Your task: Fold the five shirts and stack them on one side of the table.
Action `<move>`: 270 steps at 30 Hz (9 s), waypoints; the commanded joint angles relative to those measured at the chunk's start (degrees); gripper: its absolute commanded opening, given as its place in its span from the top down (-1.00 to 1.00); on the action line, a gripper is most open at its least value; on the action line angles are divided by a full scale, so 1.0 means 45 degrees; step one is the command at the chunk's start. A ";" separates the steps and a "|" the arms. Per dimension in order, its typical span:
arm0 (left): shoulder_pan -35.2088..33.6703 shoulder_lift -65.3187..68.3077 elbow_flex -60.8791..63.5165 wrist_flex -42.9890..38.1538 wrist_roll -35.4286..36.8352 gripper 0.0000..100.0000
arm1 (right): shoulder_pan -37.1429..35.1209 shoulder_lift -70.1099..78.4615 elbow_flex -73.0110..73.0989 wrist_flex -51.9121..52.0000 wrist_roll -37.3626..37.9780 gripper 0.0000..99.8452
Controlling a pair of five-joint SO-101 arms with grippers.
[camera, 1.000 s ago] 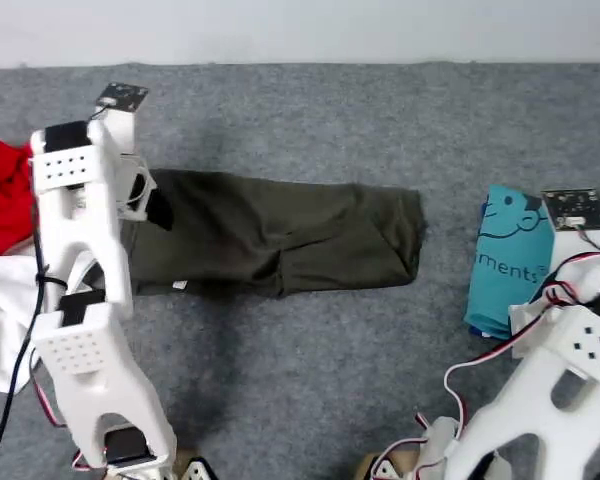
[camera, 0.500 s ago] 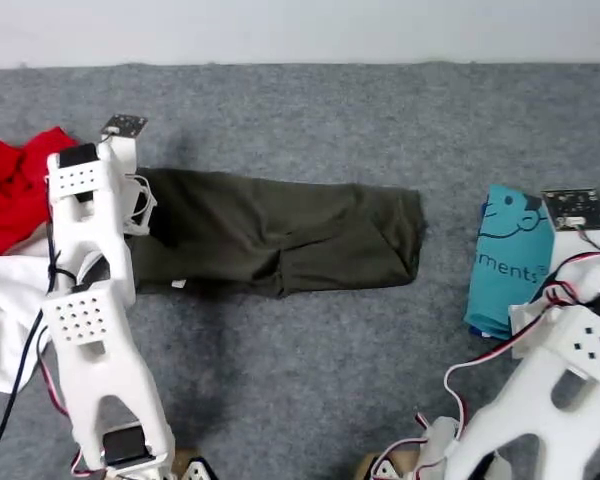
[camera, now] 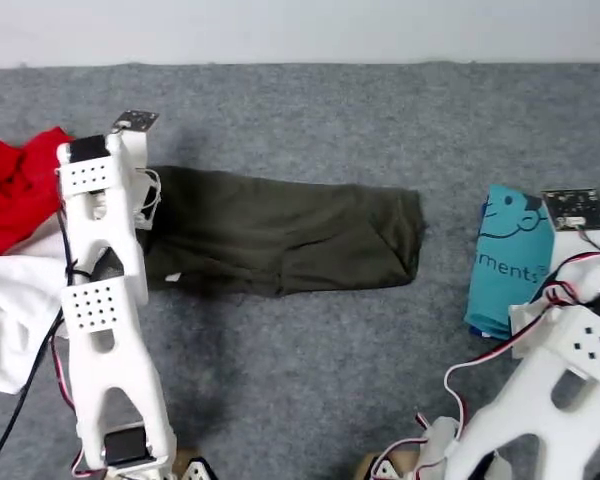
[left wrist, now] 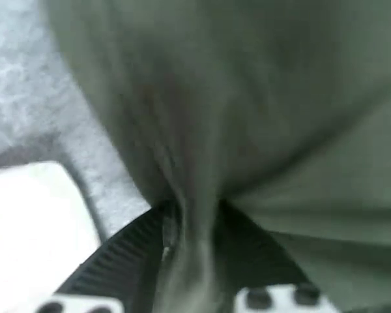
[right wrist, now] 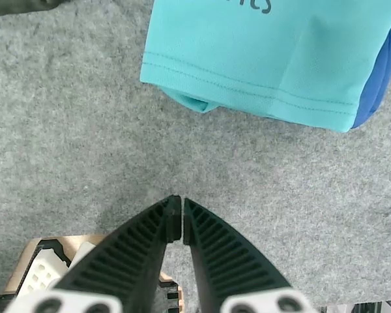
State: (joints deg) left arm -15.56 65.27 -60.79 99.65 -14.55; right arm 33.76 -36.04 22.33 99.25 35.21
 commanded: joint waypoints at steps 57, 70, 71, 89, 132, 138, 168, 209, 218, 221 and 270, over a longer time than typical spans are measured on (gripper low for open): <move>1.0803 -0.6994 0.4698 -0.5724 0.4337 0.63 | 0.0147 -0.0322 -0.0059 -0.0889 0.0117 0.98; 0.9182 -0.7131 0.2725 -0.2735 0.4103 0.69 | 0.0147 -0.0322 -0.0059 -0.0869 0.0117 0.98; 0.8967 -0.7072 0.2725 -0.2637 0.3810 0.76 | 0.0127 -0.0322 -0.0059 -0.0869 0.0117 0.98; 1.2171 -0.2481 -0.0987 -0.1563 0.2208 0.97 | 0.0127 -0.0322 -0.0059 -0.0850 0.0059 0.98; 1.2347 -0.0313 -0.4132 -0.5509 0.2168 0.96 | 0.0127 -0.0459 0.1348 -0.1592 0.0117 0.98; 1.1897 -0.1778 -0.4151 -0.4650 0.2208 0.96 | 0.0127 -0.0459 0.1328 -0.1612 0.0117 0.98; 0.3419 -1.3109 0.4933 0.0195 0.1563 0.97 | -0.7219 0.0772 -0.0781 -0.4484 -0.3106 0.98; 0.0606 -1.9438 1.4134 0.0078 0.1563 0.97 | -0.6847 1.3314 -0.7111 -0.9621 -0.2110 0.98; 0.0606 -1.9438 1.4134 0.0059 0.1582 0.97 | -0.7902 1.2083 -0.8459 -0.6867 -0.2149 0.98; 0.0586 -1.9438 1.4134 0.0059 0.1582 0.97 | -0.8840 1.1770 -0.8811 -0.5148 -0.3165 0.98; 0.0586 -1.9360 1.4173 -0.0020 0.1485 0.97 | -0.8723 1.5912 -1.2562 -0.0596 -0.7189 0.19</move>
State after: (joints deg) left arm -12.57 -20.00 3.12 99.38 -7.25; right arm -4.84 35.16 -31.47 98.37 5.14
